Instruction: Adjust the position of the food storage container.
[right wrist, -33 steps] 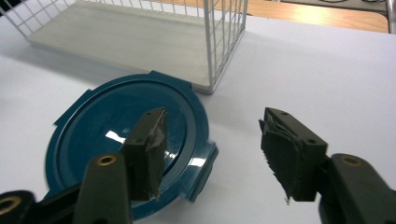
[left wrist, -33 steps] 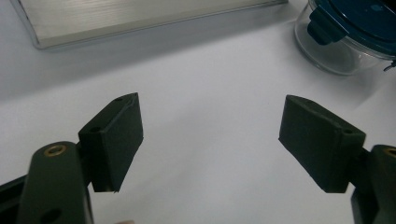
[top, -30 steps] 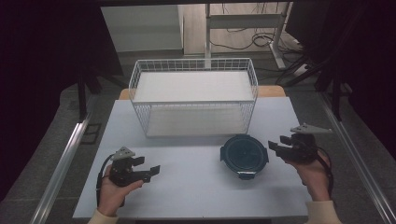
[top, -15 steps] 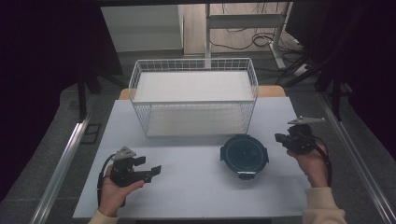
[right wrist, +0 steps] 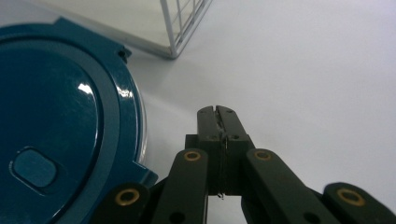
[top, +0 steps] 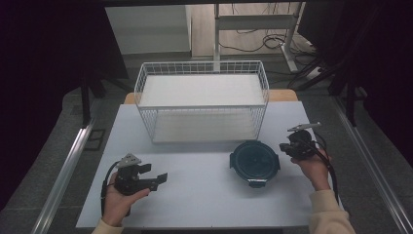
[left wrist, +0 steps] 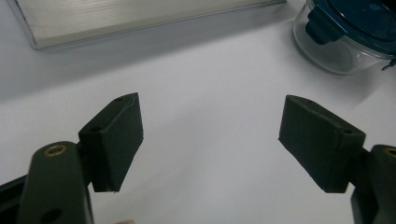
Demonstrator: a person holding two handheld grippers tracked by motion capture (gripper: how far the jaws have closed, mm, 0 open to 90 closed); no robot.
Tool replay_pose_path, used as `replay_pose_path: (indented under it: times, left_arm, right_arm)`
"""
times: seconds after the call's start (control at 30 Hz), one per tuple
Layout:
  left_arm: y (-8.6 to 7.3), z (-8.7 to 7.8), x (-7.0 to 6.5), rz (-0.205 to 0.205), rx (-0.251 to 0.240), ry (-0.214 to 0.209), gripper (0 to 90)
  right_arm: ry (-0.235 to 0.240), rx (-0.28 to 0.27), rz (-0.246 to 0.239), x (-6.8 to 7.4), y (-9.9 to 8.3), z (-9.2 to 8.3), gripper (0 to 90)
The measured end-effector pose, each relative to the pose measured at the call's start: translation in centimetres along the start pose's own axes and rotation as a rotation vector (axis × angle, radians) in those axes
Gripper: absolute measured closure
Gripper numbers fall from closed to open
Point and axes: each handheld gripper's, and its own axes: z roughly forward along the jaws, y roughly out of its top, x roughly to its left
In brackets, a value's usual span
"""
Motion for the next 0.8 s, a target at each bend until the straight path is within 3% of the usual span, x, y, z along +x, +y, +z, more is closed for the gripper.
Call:
replay_pose_path:
  times: [0.13, 0.2, 0.23, 0.3, 0.57, 0.8]
  left_arm:
    - [0.0, -0.1, -0.1, 0.007, 0.0, -0.003, 21.7]
    - [0.0, 0.0, 0.0, 0.003, 0.0, -0.004, 21.8]
    - [0.0, 0.0, 0.0, 0.002, 0.003, -0.003, 21.9]
    - [0.0, 0.1, -0.1, 0.005, 0.005, -0.004, 22.0]
    - [0.0, 0.3, -0.3, 0.011, 0.009, -0.009, 22.0]
    - [0.0, 0.3, -0.3, 0.01, 0.009, -0.013, 22.1]
  right_arm:
    - [0.01, 0.03, -0.02, 0.6, -0.1, 0.7, 88.8]
    - [0.067, 0.048, -0.03, 1.3, -0.1, 1.3, 89.1]
    - [0.035, 0.05, -0.04, 1.7, -0.1, 1.6, 89.1]
    - [0.014, 0.061, -0.037, 1.9, 0.0, 1.7, 89.2]
    - [0.021, 0.083, -0.016, 2.5, -0.2, 1.7, 89.3]
    - [0.022, 0.094, -0.03, 4.2, 0.1, 1.9, 89.2]
